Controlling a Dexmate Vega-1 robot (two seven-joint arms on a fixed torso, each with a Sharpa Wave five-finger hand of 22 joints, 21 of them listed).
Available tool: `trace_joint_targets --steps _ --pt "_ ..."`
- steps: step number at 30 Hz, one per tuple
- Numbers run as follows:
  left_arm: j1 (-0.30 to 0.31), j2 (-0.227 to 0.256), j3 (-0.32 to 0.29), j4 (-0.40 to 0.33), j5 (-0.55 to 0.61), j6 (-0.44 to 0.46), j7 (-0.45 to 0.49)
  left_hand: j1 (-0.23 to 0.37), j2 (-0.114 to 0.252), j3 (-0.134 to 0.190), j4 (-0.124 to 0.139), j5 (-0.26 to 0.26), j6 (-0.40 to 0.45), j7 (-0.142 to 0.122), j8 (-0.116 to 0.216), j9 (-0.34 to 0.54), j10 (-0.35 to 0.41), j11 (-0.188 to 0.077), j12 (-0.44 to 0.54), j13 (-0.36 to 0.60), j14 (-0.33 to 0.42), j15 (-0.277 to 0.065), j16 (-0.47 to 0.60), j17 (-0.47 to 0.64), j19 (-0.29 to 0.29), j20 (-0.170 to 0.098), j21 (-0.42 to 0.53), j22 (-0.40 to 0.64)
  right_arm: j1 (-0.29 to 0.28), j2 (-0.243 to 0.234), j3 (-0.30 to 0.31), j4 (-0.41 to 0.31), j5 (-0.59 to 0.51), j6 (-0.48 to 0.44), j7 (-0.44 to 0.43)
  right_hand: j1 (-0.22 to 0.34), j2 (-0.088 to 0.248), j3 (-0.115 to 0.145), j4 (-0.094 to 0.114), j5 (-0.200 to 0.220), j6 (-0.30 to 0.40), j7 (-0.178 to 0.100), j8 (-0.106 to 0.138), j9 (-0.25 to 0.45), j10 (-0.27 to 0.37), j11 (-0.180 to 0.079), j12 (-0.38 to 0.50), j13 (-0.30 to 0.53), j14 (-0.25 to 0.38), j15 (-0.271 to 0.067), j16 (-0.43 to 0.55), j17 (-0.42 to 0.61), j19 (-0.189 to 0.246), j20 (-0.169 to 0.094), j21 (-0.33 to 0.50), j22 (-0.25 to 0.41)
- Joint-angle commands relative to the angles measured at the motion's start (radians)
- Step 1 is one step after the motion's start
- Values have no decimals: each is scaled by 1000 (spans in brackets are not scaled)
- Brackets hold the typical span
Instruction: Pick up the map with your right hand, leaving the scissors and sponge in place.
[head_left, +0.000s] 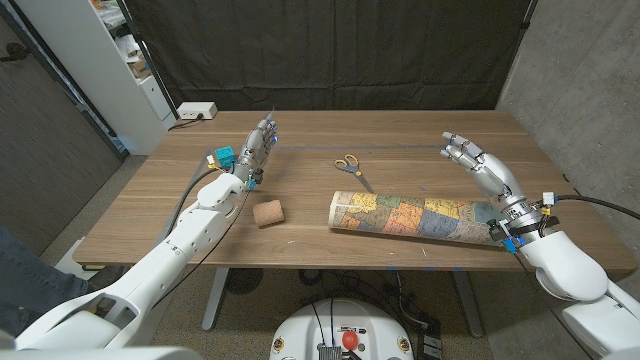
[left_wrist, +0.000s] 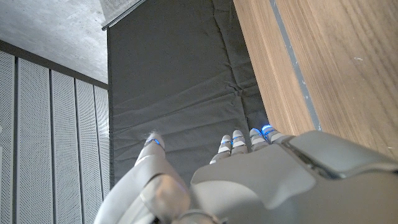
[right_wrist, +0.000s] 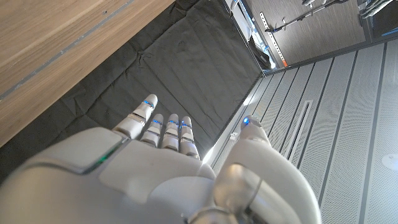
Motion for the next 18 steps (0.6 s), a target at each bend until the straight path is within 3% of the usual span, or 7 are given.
trace_joint_targets --steps 1,10,18 --pt "0 8 0 1 -1 7 -4 3 9 2 -4 -4 6 -2 2 5 2 -2 -1 5 0 3 -3 1 -27 5 -4 2 -26 21 15 -30 -52 -17 -21 10 1 2 -9 -3 14 -21 2 2 5 -20 -2 4 66 5 27 1 7 10 4 6" --pt "-8 11 0 6 -2 14 -8 4 11 2 -5 -4 7 -2 2 5 1 -3 -2 5 0 3 -3 1 -27 6 -6 2 -48 26 37 -58 -130 -52 -39 11 4 2 -11 -6 21 -37 2 3 17 -26 3 4 124 3 44 1 40 14 14 6" --pt "-19 3 2 26 -4 13 -15 5 14 3 -7 -5 9 -3 3 5 1 -5 -2 5 3 3 -2 1 -26 8 -9 3 -71 33 58 -72 -150 -66 -32 16 3 4 -16 -8 38 -59 6 3 26 -27 4 4 86 3 23 0 35 12 8 6"
